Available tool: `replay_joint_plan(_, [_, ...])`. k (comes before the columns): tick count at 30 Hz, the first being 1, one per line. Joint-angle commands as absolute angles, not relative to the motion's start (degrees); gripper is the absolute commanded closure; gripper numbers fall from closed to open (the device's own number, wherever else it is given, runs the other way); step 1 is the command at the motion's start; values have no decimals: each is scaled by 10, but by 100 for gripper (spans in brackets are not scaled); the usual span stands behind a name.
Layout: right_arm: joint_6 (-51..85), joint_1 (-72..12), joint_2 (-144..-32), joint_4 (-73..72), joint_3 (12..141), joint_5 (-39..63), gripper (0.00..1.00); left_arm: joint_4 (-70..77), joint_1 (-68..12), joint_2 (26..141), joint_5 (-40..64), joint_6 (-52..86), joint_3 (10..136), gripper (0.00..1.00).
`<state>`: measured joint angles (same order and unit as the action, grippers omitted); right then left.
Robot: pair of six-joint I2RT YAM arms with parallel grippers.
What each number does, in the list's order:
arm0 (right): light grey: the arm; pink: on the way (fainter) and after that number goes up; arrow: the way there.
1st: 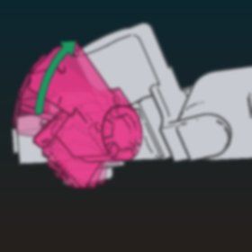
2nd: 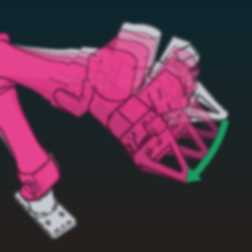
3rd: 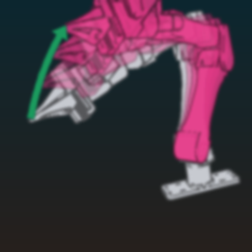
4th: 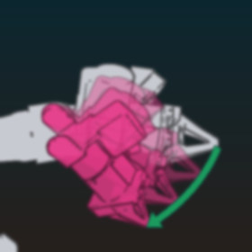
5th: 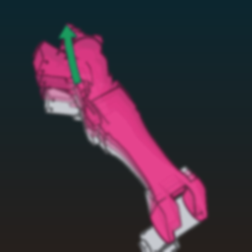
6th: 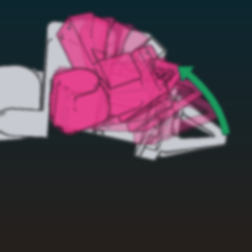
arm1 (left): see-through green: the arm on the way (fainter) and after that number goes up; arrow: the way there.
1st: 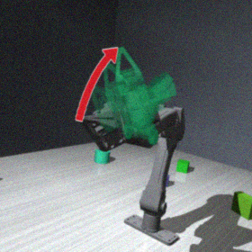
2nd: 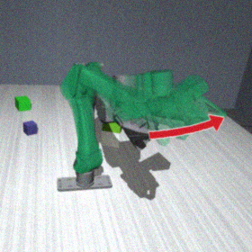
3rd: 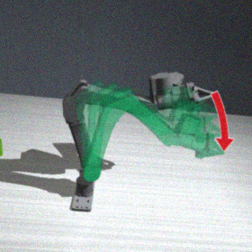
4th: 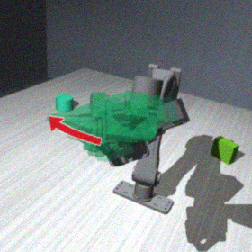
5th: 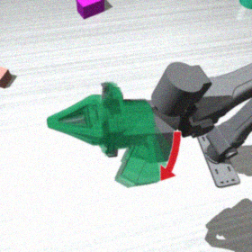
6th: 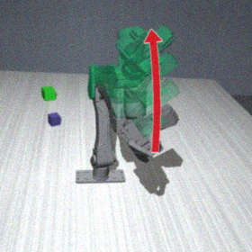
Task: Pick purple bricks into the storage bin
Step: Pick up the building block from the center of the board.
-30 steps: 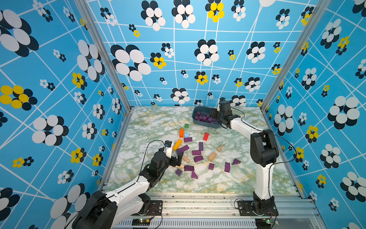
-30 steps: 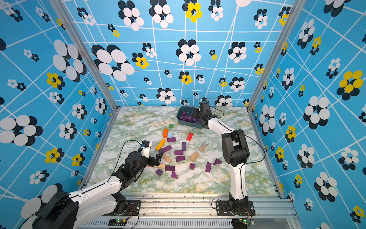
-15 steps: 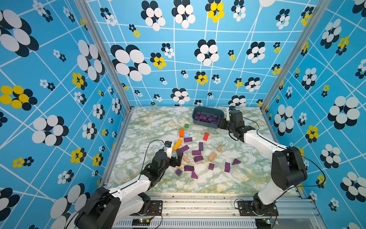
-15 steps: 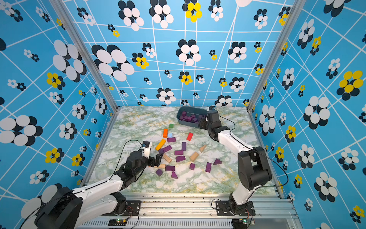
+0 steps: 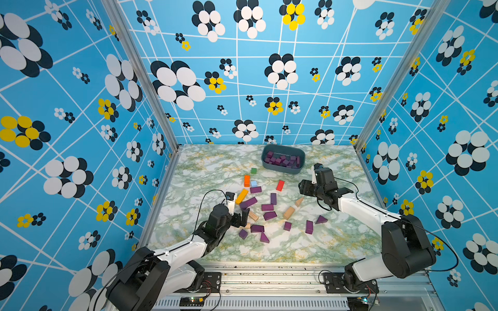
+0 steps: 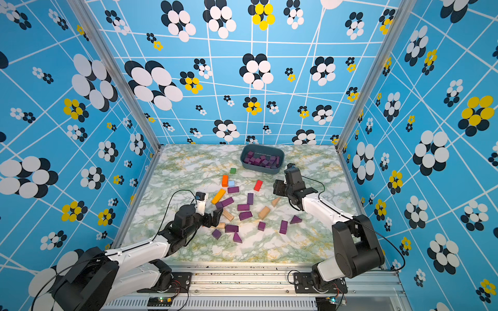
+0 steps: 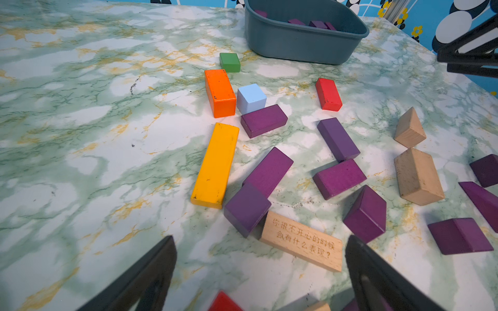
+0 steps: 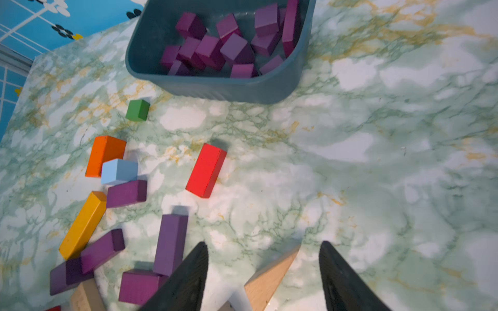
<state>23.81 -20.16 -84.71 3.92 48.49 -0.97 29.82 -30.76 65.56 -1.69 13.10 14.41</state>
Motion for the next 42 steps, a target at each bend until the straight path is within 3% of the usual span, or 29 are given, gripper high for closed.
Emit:
replay_joint_plan(1, [243,-218,-834,35,448,-16,33,307,-303,651,-12,137,158,1])
replay_joint_plan(22, [316,-293,-919,-29,434,2,33,301,-303,657,-7,136,162,1])
replay_joint_plan(42, [322,-363,-1068,-24,617,14,34,297,-301,657,-14,136,163,0])
